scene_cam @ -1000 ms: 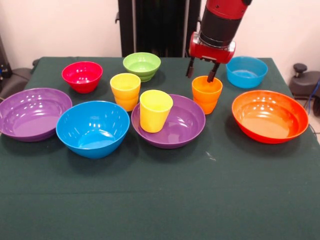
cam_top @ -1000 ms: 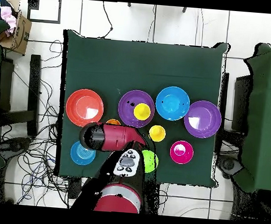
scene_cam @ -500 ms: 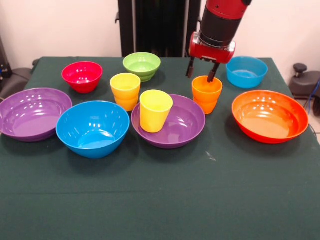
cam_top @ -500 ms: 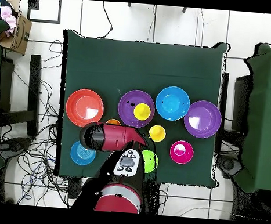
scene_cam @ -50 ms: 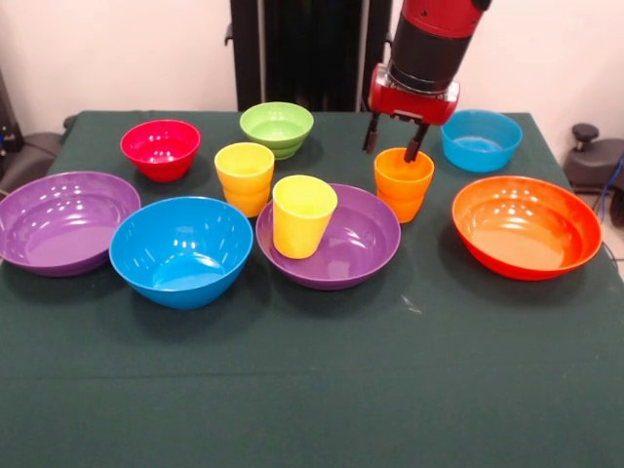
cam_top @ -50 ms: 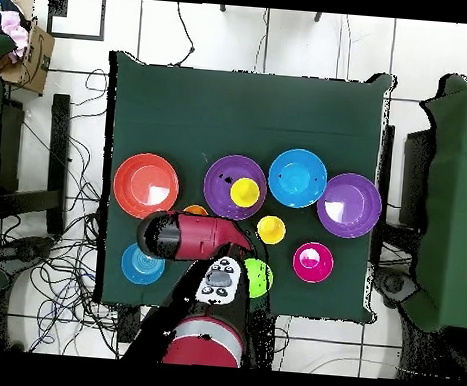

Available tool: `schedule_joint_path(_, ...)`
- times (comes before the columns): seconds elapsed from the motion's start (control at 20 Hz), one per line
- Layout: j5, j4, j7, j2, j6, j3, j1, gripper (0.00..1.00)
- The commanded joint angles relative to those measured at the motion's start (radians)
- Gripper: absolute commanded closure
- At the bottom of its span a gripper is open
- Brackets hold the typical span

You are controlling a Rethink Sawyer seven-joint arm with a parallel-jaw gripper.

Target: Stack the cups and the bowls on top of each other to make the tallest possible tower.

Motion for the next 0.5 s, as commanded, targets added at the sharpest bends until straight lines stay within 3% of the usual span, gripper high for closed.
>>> schedule_joint_path(0.05,0.007,0.023,0.146,0.055,-0.067,0.072,-0.005,0.00)
schedule_joint_path(0.5,0.022,0.067,0.144,-0.081,0.051,0.055,0.025,0.00)
